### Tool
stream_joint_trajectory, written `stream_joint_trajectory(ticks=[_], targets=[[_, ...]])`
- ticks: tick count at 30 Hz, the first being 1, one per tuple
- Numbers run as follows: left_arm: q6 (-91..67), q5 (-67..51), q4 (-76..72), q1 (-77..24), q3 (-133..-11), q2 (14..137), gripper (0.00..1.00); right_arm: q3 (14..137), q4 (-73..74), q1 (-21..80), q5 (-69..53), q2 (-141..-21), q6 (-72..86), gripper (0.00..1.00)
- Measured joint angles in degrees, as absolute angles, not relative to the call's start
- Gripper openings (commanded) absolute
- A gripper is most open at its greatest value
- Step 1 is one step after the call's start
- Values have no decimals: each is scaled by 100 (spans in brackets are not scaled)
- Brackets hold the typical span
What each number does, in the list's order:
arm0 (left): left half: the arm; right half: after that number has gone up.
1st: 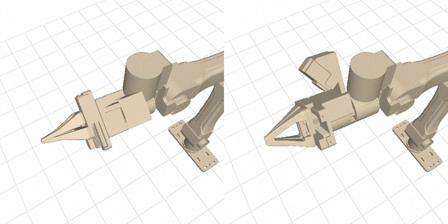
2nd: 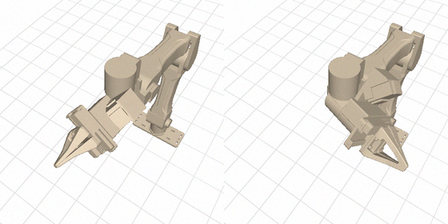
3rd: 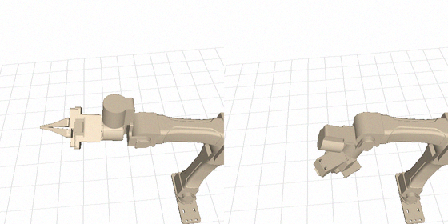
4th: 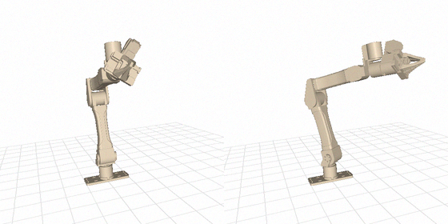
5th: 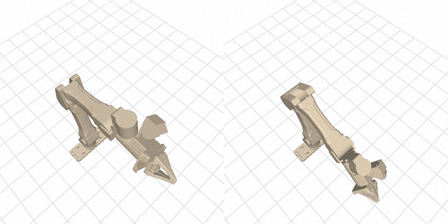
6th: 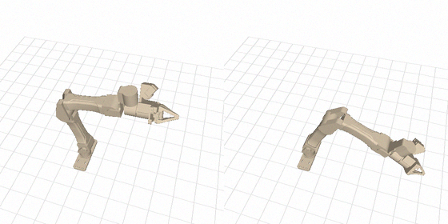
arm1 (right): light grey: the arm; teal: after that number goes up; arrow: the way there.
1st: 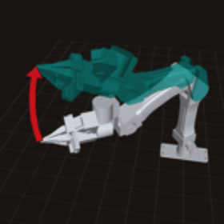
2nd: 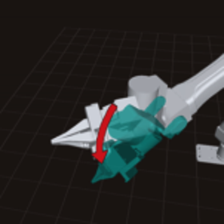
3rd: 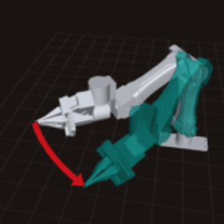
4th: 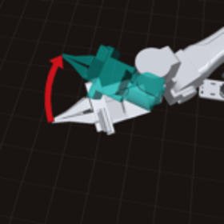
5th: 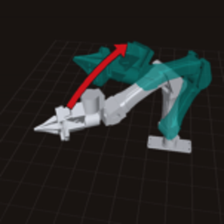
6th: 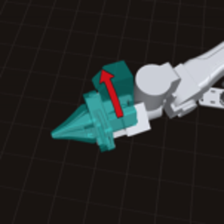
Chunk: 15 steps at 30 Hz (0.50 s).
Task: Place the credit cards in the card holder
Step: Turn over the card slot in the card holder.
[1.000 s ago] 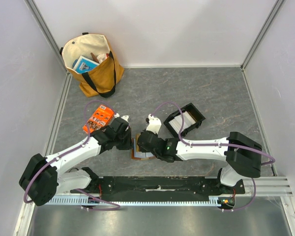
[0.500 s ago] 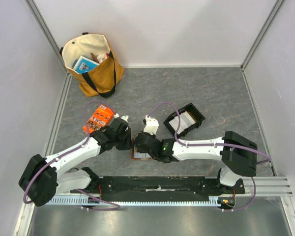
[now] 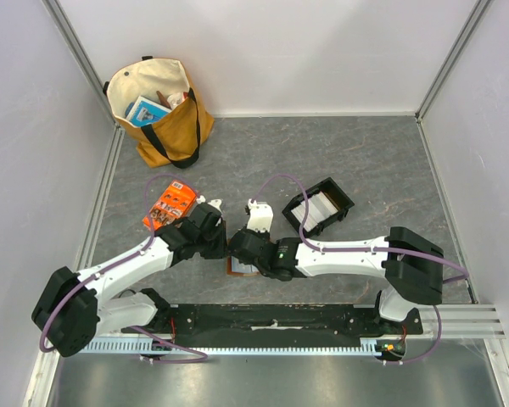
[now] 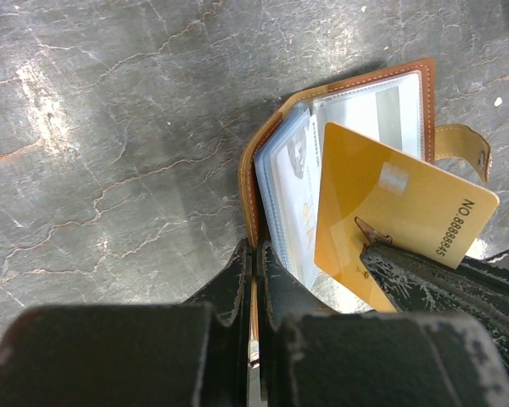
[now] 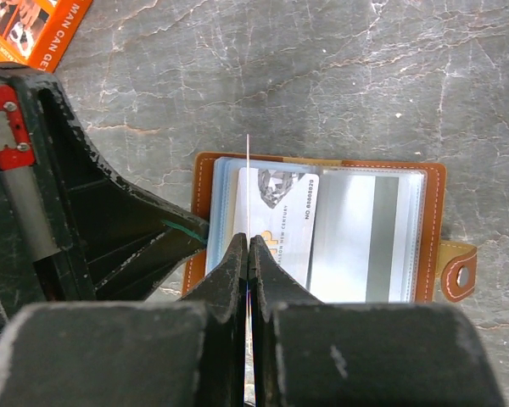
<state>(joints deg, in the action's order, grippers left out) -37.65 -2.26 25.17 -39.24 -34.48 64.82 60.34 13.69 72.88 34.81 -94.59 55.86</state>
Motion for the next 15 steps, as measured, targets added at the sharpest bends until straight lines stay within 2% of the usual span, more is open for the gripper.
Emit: stream_joint_trajectory(ticks=[15], targets=[[-3767, -314, 2515, -3924, -3448, 6412, 2, 6104, 1026, 7336, 3437, -9386, 5419, 0]])
